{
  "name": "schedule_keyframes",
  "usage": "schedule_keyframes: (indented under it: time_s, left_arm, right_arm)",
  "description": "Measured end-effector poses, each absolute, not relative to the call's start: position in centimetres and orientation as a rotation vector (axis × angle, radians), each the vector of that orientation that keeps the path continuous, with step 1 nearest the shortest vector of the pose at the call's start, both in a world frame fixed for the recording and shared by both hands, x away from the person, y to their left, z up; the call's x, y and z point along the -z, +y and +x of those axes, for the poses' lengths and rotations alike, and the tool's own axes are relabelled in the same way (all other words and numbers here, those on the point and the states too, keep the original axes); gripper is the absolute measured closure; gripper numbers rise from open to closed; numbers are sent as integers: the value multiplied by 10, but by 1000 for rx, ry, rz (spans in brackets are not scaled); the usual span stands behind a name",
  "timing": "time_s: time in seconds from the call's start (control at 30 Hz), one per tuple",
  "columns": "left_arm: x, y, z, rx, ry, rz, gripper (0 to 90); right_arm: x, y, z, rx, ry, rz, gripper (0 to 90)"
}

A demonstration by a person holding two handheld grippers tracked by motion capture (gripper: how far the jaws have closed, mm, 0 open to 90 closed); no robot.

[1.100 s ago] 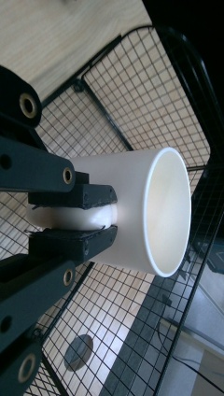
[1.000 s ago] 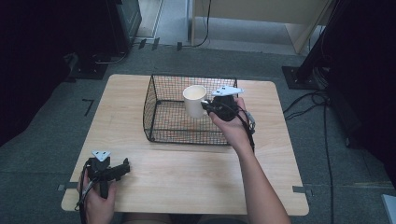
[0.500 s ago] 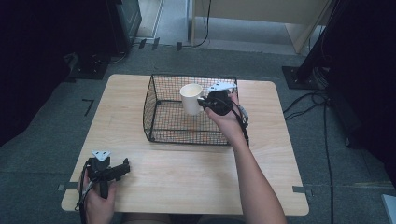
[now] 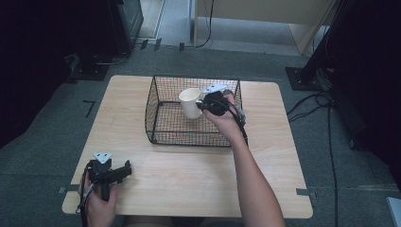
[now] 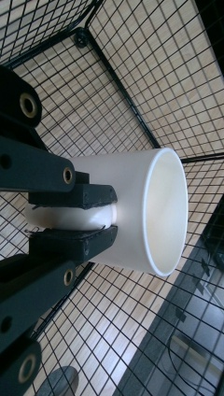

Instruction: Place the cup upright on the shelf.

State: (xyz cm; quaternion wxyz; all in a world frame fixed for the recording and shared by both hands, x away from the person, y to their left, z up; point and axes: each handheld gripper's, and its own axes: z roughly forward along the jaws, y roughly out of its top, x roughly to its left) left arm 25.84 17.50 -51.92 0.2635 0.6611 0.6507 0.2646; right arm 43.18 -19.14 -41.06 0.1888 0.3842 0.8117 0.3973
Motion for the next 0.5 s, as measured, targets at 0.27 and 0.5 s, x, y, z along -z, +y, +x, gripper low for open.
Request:
schedule_keyframes:
  time_s: [0.27, 0.5]
  left_arm:
    - [519, 175, 258, -715, 1759, 1789, 22]
    - [519, 175, 258, -715, 1759, 1788, 22]
  right_arm:
    - [422, -190, 438, -1065, 2319, 1062, 804]
    - [428, -193, 441, -1044, 2315, 1057, 803]
